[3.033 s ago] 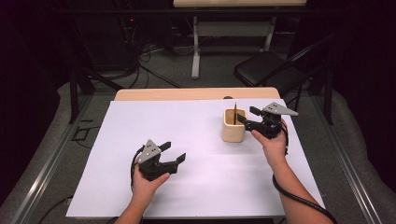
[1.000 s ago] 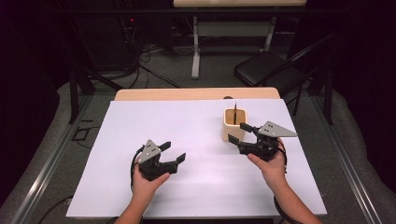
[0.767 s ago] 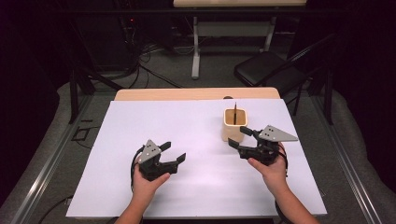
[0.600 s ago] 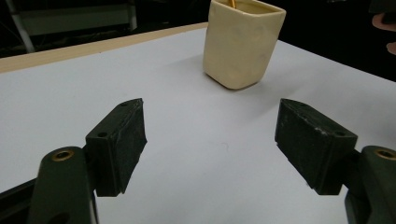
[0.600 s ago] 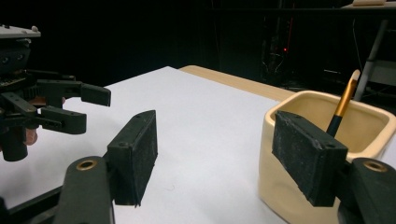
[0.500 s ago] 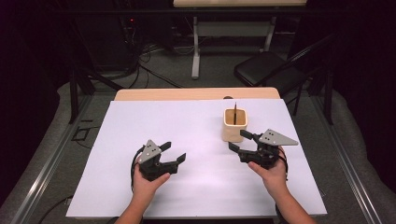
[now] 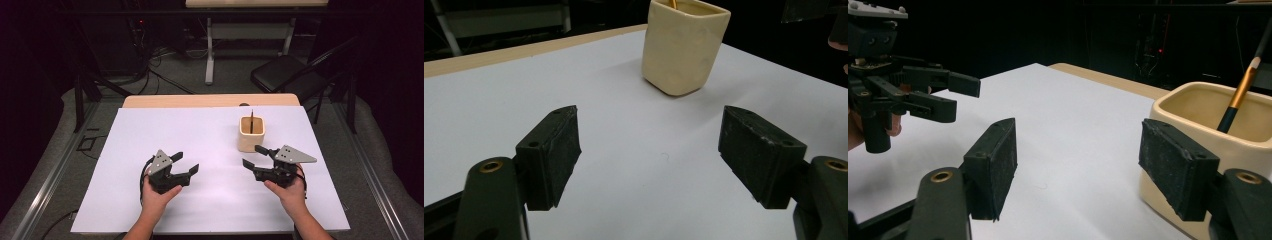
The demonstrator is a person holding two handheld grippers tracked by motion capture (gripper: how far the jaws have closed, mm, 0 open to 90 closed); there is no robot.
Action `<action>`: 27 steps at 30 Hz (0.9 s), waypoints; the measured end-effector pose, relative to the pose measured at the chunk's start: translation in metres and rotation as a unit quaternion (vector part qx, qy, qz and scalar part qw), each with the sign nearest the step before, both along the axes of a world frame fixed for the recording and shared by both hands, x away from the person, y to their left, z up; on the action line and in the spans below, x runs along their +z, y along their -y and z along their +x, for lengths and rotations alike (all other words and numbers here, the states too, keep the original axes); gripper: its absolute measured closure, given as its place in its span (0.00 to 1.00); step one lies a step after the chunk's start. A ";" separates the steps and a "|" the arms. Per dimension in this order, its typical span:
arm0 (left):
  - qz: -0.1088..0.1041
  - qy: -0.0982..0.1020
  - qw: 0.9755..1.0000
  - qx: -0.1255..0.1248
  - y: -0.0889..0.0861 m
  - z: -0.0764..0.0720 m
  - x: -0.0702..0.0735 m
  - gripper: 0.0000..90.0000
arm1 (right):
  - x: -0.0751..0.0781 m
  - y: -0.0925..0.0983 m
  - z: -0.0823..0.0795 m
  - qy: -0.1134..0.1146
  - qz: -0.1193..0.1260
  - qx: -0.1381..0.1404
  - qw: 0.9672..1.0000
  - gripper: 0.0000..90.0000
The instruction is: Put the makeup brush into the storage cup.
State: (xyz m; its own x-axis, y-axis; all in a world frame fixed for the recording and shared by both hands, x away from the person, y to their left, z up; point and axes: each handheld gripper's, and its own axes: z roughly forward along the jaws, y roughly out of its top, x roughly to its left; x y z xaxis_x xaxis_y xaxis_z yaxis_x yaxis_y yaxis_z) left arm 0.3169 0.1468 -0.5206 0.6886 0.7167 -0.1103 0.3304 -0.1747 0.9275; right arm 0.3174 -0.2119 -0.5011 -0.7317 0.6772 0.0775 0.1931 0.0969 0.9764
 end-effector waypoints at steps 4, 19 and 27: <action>0.000 0.001 1.000 -0.001 0.000 0.000 0.000 0.27 | -0.002 -0.002 -0.001 0.000 -0.002 0.005 1.000 0.35; 0.002 0.000 1.000 -0.002 -0.001 0.000 -0.001 0.27 | -0.012 -0.010 -0.004 -0.010 -0.007 0.019 1.000 0.35; 0.002 0.000 1.000 -0.001 0.000 0.000 -0.001 0.27 | -0.016 -0.011 -0.004 -0.014 -0.007 0.022 1.000 0.35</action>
State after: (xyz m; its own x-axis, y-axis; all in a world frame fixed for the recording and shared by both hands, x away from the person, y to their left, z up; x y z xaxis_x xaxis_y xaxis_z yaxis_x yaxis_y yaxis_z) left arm 0.3173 0.1472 -0.5217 0.6905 0.7153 -0.1077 0.3304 -0.1795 0.9266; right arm 0.3132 -0.2010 -0.5172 -0.7580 0.6461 0.0893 0.2155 0.1188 0.9692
